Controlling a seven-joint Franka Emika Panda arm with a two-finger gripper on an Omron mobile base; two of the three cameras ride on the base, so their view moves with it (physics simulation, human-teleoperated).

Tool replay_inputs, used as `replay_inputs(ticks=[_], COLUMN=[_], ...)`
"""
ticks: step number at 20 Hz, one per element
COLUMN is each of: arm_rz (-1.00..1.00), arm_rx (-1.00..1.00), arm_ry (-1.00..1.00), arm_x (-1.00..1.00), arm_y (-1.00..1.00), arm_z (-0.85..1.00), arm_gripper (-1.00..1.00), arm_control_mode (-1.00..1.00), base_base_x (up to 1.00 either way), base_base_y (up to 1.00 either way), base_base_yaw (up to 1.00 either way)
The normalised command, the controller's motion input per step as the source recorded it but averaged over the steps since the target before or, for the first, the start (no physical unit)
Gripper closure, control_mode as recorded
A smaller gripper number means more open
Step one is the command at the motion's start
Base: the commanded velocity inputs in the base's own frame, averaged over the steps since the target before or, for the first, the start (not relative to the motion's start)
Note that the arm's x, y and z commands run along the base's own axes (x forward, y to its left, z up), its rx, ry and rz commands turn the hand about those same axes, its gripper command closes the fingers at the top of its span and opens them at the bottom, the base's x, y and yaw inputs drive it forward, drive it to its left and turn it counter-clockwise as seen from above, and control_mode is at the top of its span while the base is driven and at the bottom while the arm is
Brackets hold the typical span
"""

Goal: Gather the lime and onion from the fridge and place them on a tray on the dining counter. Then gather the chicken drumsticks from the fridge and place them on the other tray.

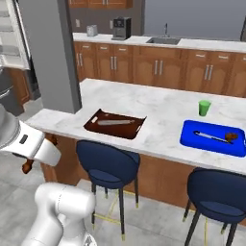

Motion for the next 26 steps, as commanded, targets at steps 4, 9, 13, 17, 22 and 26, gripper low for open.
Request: replay_inputs(ticks=[4, 9, 13, 17, 22, 26], arm_rz=[0.0, 0.0, 0.0, 0.0, 0.0, 0.0], arm_rx=[0.0, 0.0, 0.0, 0.0, 0.0, 0.0], arm_ry=[0.0, 0.0, 0.0, 0.0, 0.0, 0.0], arm_x=[0.0, 0.0, 0.0, 0.0, 0.0, 0.0], arm_y=[0.0, 0.0, 0.0, 0.0, 0.0, 0.0], arm_z=[0.0, 0.0, 0.0, 0.0, 0.0, 0.0], arm_gripper=[1.0, 1.0, 1.0, 1.0, 1.0, 1.0], arm_control_mode=[1.0, 1.0, 1.0, 1.0, 1.0, 1.0], base_base_x=[0.42, 0.57, 0.49, 0.43, 0.41, 0.53], base_base_y=[-1.0, -0.96, -0.81, -0.71, -0.32, -0.01], base_base_yaw=[-0.15, -0.13, -0.13, -0.15, -0.18, -0.18])
